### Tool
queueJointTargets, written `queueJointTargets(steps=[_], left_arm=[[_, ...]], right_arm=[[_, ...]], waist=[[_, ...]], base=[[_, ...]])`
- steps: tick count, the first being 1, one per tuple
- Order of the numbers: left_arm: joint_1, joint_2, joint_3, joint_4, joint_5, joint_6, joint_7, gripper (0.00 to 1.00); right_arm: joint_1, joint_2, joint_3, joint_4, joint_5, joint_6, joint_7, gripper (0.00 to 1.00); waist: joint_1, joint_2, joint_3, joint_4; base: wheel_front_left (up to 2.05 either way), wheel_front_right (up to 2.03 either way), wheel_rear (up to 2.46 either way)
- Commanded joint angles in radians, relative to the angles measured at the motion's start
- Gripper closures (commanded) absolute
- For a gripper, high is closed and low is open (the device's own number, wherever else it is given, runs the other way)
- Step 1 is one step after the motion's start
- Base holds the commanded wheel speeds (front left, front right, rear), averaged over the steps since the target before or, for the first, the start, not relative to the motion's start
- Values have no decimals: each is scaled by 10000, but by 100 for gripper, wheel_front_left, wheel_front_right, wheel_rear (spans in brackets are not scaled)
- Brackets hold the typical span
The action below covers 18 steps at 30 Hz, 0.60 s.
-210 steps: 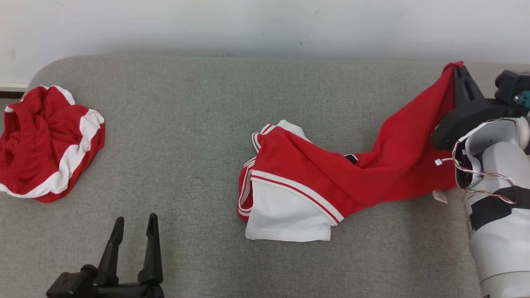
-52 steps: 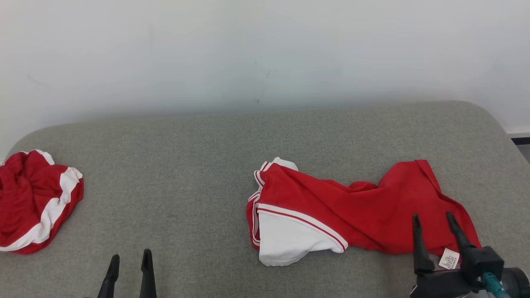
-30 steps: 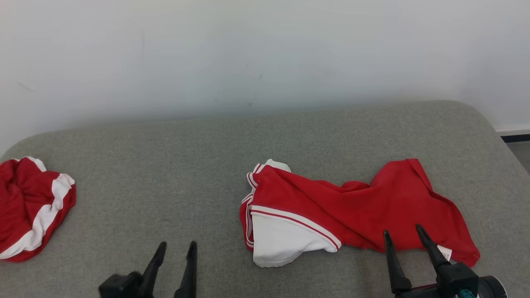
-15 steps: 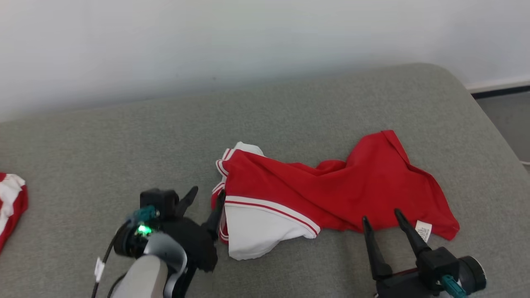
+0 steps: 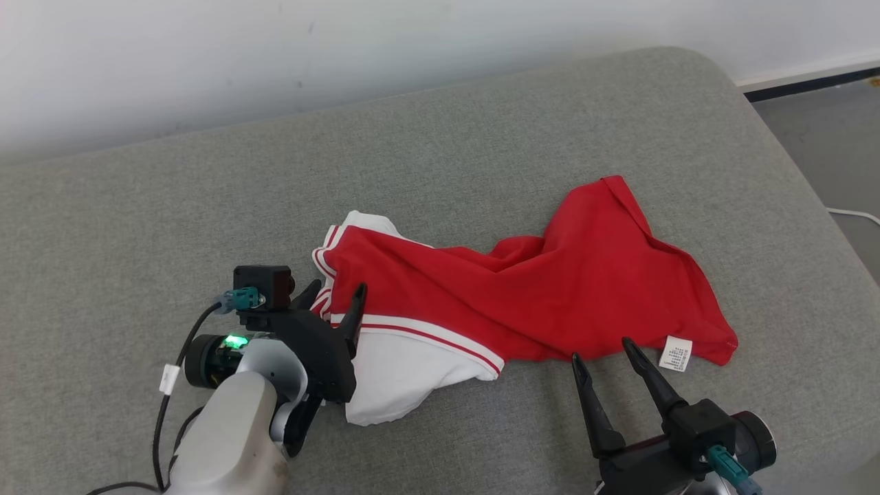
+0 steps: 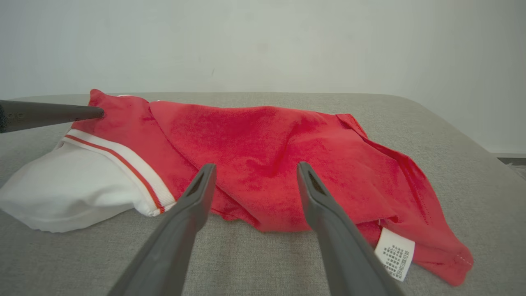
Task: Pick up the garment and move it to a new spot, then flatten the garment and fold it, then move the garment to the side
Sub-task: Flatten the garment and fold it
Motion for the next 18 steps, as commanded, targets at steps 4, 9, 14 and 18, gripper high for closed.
queueJointTargets(steps=[4,9,14,18], left_arm=[[-356,10,-267,388,-248,-53,-43,0],[-429,13,-471,482,-478,-83,-156,100],[-29,12,-484,26,-1113,-160,-786,100],[518,40,-440,-641,-1377,-165,-1321,100]], right_arm=[[-89,-8,-29,89,93,-23,-99,0],[-95,-7,-148,109,110,-23,-123,0],[84,-7,-369,136,94,-23,-156,0],[208,-7,-474,171,44,-23,-142,0]], waist=[[-2,-1,55,-53],[-2,-1,60,49],[-2,-1,-87,391],[-2,-1,-352,752]], base=[[0,0,0],[0,0,0],[0,0,0],[0,0,0]])
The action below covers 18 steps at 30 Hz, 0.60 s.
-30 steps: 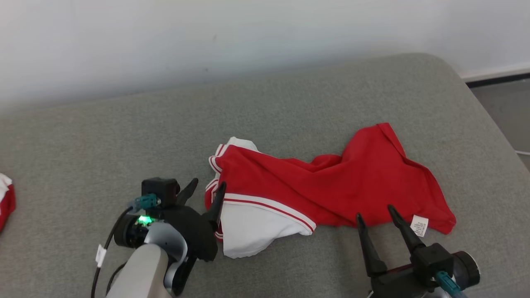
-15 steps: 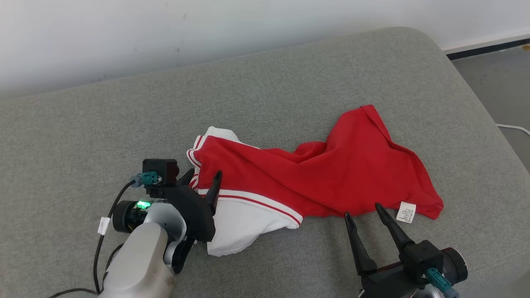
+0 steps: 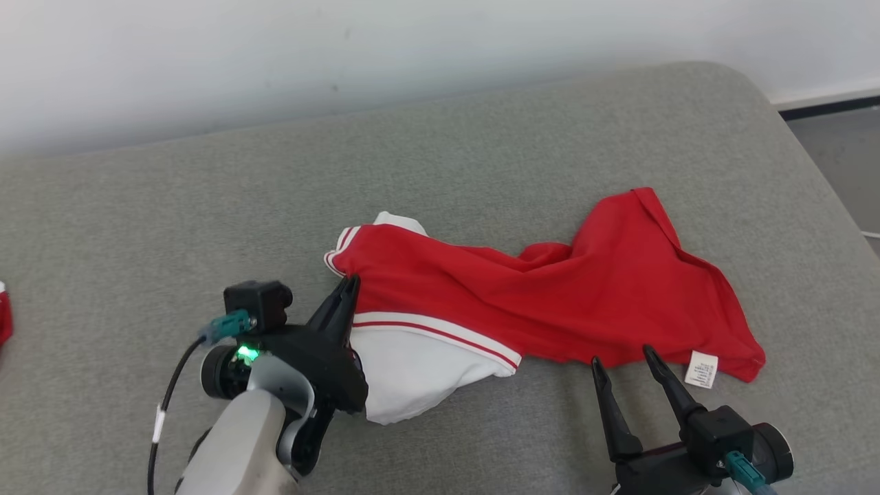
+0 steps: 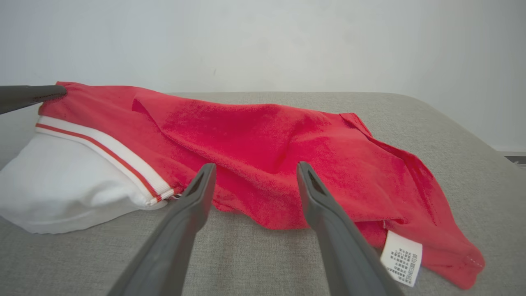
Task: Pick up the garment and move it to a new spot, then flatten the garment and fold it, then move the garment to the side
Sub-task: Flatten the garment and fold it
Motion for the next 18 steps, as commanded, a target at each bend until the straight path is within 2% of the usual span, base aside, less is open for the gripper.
queueJointTargets(steps=[1,8,13,18], left_arm=[[289,56,58,-268,-124,3,-149,100],[1893,340,342,-2679,-541,285,-155,100],[3016,871,605,-4489,-608,1019,536,100],[3121,1369,863,-4988,-418,1529,944,100]], right_arm=[[101,-6,-18,0,-26,-23,-3,0],[323,-5,-147,-71,-133,-23,91,0],[453,-6,-182,-152,-101,-23,165,0],[333,-6,5,-260,-63,-25,232,0]], waist=[[-1,-1,-270,310],[-1,-1,-672,916],[-1,-1,-790,1164],[-1,-1,-684,1103]], base=[[0,0,0],[0,0,0],[0,0,0],[0,0,0]])
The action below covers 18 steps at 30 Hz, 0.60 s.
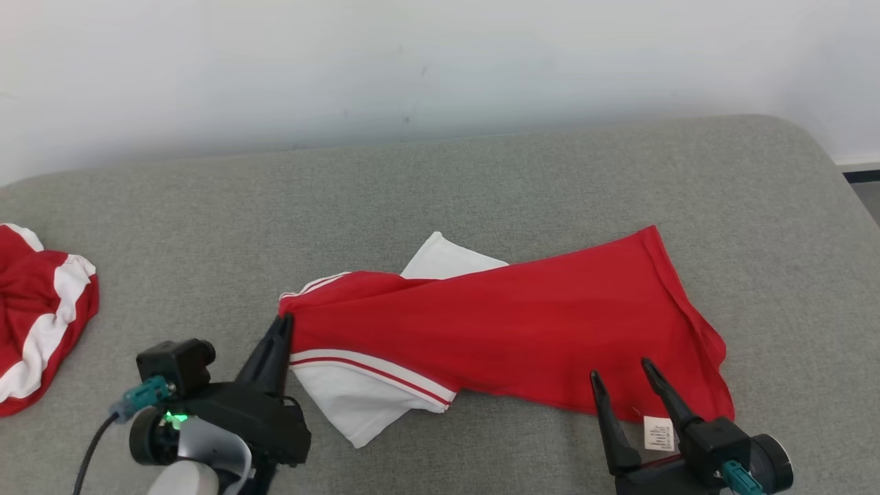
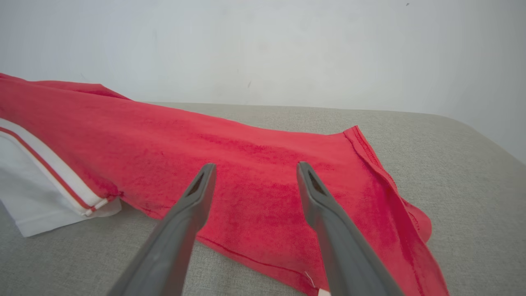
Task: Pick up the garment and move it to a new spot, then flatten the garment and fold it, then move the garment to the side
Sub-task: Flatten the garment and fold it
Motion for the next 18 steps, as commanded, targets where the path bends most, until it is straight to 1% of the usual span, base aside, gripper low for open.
queueJointTargets(steps=[1,6,8,10,14,18], left_arm=[[-218,125,69,79,143,97,47,100],[-939,282,343,794,356,523,-51,100],[-1154,210,461,910,283,578,-254,100],[-1190,169,456,911,291,541,-405,100],[-893,62,407,593,267,536,-625,100],[-350,7,338,-147,210,558,-758,100]], right_arm=[[-98,-8,73,-71,9,-25,0,0],[-298,-10,218,-158,-88,-25,82,0],[-399,-10,142,-213,-124,-27,65,0],[-377,-10,11,-231,-156,-25,54,0],[-273,-8,-177,-249,-203,-25,29,0],[-51,-6,-516,-311,-163,-25,42,0]], waist=[[2,0,98,-109],[2,0,429,-494],[2,0,573,-626],[2,0,661,-669],[2,0,676,-581],[2,0,513,-194]], base=[[0,0,0],[0,0,0],[0,0,0],[0,0,0],[0,0,0],[0,0,0]])
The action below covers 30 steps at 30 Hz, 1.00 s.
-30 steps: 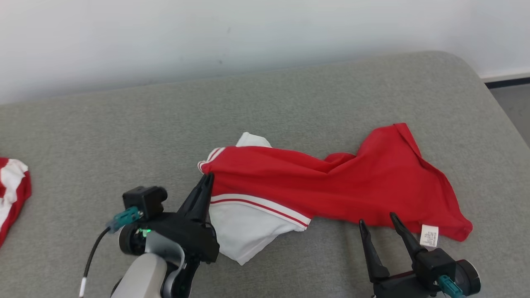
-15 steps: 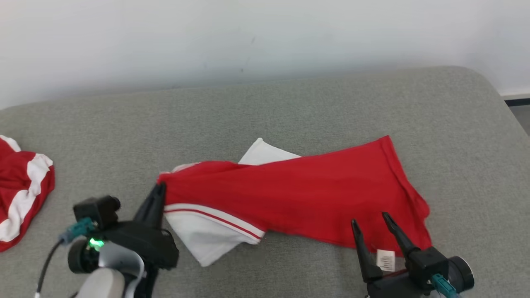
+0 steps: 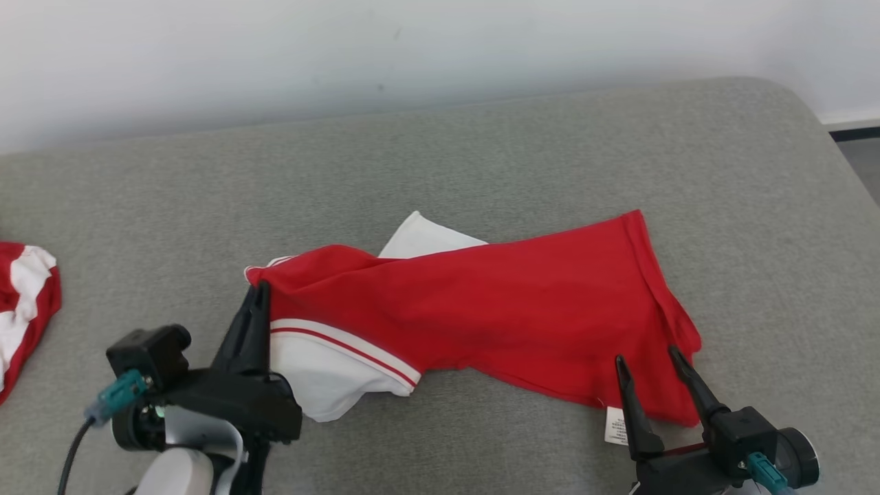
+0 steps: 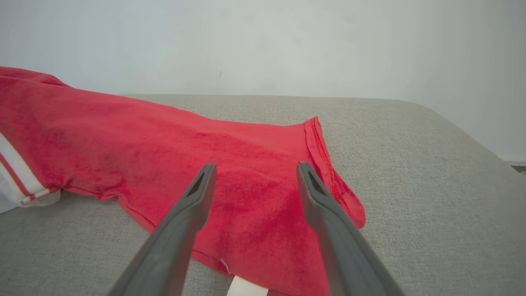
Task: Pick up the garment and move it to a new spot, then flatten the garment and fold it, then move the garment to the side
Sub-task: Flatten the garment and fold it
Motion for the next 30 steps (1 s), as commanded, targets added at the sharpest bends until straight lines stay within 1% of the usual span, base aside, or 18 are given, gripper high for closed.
queueJointTargets(steps=[1,5,9,12,15,17,18,20,23,24,27,28,29,30], left_arm=[[169,-4,-10,-183,53,34,-80,100],[939,-18,-141,-1302,3,277,207,100],[1831,-132,-284,-2541,-125,734,715,100],[2462,-192,-356,-3421,-217,1100,1067,100],[2975,-324,-471,-4201,-272,1464,1381,100],[3150,-391,-499,-4496,-398,1594,1480,100],[3170,-316,-473,-4472,-354,1601,1508,100],[2896,-249,-386,-4240,-323,1505,1393,100],[2242,-68,-206,-3197,-248,1255,1183,100],[1968,36,-164,-2651,-166,1164,1137,100],[1041,98,38,-1089,-198,895,825,100],[732,110,82,-638,-181,803,686,100],[129,74,141,310,-171,613,392,100],[-142,38,138,735,-166,528,269,100]], right_arm=[[59,-5,-22,-32,-11,-23,0,0],[142,-8,-39,-47,37,-23,24,0],[123,-9,66,-64,92,-23,51,0],[111,-8,110,-78,112,-23,80,0],[94,-13,142,-82,69,-25,87,0],[98,-9,59,-100,45,-23,88,0],[91,-6,73,-127,35,-23,95,0],[52,-6,78,-171,19,-23,106,0],[-69,-6,135,-226,-22,-23,103,0],[-124,-5,153,-244,-26,-23,100,0],[-274,-8,282,-291,-27,-23,97,0],[-330,-9,320,-307,-36,-23,90,0],[-426,-6,393,-344,-63,-23,83,0],[-473,-8,402,-362,-64,-23,83,0]], waist=[[-1,0,-213,332],[-1,0,-461,786],[-1,0,-617,1019],[-1,0,-634,1043],[-1,0,-561,920],[-1,0,-478,831],[-1,0,-419,763],[-1,0,-282,638],[-1,0,-65,438],[-1,0,7,364],[-1,0,245,96],[-1,0,320,17],[-1,0,442,-133],[-1,0,497,-197]], base=[[0,0,0],[0,0,0],[0,0,0],[0,0,0],[0,0,0],[0,0,0],[0,0,0],[0,0,0],[0,0,0],[0,0,0],[0,0,0],[0,0,0],[0,0,0],[0,0,0]])
